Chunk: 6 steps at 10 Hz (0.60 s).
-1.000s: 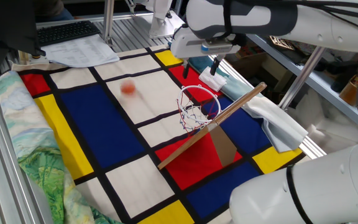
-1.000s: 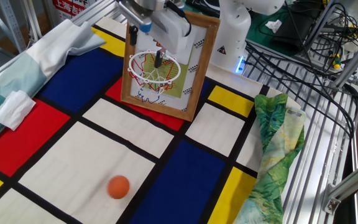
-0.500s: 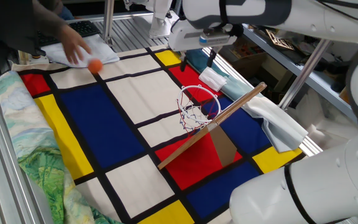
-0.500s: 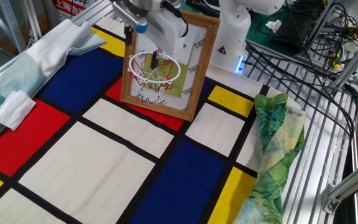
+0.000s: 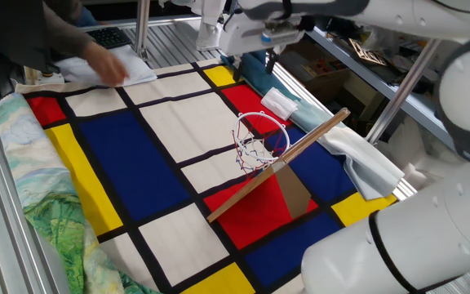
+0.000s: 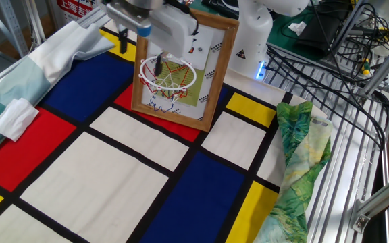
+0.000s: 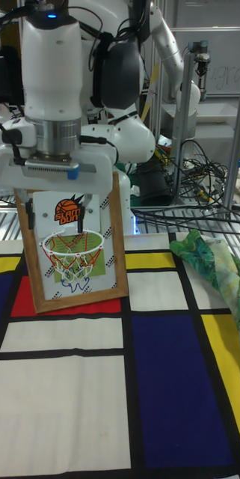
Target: Grab a basketball, release it and shoot it into the basket
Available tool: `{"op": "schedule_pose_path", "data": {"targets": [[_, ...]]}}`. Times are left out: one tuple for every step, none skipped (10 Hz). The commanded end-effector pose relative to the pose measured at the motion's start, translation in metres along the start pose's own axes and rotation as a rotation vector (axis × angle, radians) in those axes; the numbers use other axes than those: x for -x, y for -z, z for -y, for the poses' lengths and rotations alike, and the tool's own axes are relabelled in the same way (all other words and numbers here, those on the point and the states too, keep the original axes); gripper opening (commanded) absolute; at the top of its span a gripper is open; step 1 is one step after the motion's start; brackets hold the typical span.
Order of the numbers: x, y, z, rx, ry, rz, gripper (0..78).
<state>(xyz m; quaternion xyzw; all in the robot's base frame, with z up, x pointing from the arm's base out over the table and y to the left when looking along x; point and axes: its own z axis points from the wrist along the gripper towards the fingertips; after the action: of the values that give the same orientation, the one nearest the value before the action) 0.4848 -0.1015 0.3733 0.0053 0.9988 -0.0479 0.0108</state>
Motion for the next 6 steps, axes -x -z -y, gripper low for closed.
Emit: {"op": "schedule_pose_path", "data": {"targets": [[0.0258, 0.0088, 0.0078, 0.003, 0.035, -0.021, 77.4], [0.0258, 0.0087, 0.0078, 0.003, 0.024, -0.026, 77.4], [0.0261, 0.0088, 0.008, 0.002, 0.013, -0.031, 77.4], [0.0261, 0.0088, 0.008, 0.0, 0.006, -0.038, 77.4], [0.0261, 0.0088, 0.008, 0.001, 0.008, -0.053, 77.4], [0.0261, 0.0088, 0.008, 0.0, 0.014, -0.054, 77.4]]}}
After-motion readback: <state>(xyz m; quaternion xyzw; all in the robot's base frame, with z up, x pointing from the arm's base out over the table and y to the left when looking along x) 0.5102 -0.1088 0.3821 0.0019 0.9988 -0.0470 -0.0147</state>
